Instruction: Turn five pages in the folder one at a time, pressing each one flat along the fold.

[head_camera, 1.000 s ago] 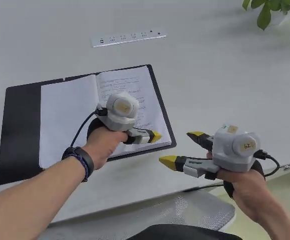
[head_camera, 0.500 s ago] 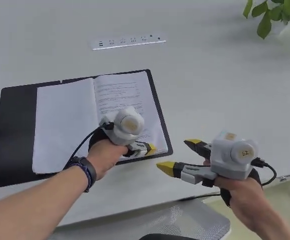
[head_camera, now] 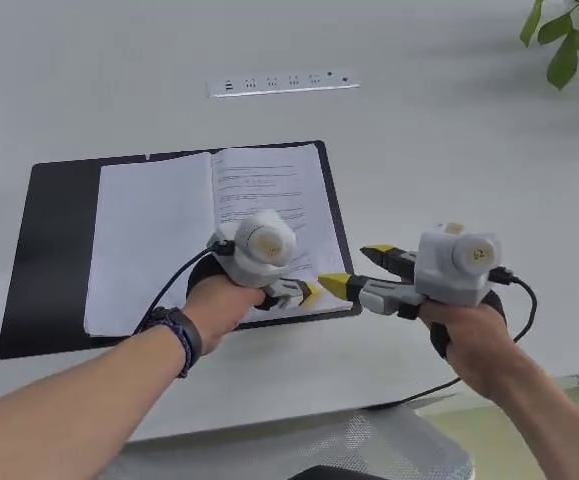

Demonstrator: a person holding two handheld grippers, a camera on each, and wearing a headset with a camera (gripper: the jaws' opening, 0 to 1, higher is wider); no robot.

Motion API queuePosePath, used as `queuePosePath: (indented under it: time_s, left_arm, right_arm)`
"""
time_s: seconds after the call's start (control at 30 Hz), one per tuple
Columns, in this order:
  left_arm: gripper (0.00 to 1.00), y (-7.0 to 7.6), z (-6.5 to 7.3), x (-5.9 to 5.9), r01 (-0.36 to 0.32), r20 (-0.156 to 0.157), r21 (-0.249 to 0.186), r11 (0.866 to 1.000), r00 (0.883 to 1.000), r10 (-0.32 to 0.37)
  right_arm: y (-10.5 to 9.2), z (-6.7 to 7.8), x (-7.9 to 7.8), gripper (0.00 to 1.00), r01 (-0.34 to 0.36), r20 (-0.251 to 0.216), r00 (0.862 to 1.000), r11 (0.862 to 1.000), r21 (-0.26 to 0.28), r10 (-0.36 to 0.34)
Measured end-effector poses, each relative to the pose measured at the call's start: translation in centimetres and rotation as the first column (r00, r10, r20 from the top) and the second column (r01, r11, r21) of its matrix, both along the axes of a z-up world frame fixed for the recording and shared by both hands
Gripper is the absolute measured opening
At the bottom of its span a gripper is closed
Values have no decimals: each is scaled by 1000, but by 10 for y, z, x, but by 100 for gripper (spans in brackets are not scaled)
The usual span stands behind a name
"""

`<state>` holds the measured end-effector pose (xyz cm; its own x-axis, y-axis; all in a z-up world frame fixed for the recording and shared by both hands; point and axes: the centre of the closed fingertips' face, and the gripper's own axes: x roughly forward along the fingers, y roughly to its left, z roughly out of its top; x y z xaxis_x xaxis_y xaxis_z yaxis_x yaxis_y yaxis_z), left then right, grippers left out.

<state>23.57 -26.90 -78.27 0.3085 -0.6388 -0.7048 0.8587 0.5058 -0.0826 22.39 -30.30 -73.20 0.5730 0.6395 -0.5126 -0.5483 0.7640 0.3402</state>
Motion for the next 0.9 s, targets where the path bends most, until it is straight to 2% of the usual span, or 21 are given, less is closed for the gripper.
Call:
queuePosePath:
  time_s: [0.23, 0.3, 0.4, 0.53, 0.77, 0.8, 0.9]
  left_arm:
    - [57, 0, 1, 1, -13, -9, -12, 1000, 1000, 13]
    - [57, 1, 1, 1, -21, -12, -15, 1000, 1000, 21]
    - [58, 1, 2, -1, -35, -24, -25, 999, 999, 34]
    - [62, 4, 6, -7, -57, -65, -63, 996, 996, 53]
    - [66, 23, 13, -20, -80, -61, -73, 994, 995, 76]
    - [66, 27, 16, -22, -84, -52, -79, 993, 995, 80]
    - [65, 36, 21, -26, -101, -55, -106, 989, 994, 96]
  right_arm:
    - [15, -9, 26, 52, 2, -59, 998, 996, 89, 4]
    - [25, -8, 30, 52, 7, -101, 995, 986, 167, 10]
    - [26, -14, 33, 52, -2, -110, 994, 988, 151, 19]
    - [30, -8, 26, 49, 2, -112, 994, 987, 160, 17]
    - [31, -1, 15, 36, 57, -113, 993, 977, 208, -34]
    - [32, 2, 13, 33, 69, -110, 993, 971, 230, -45]
    - [34, 5, 10, 24, 85, -108, 992, 967, 239, -60]
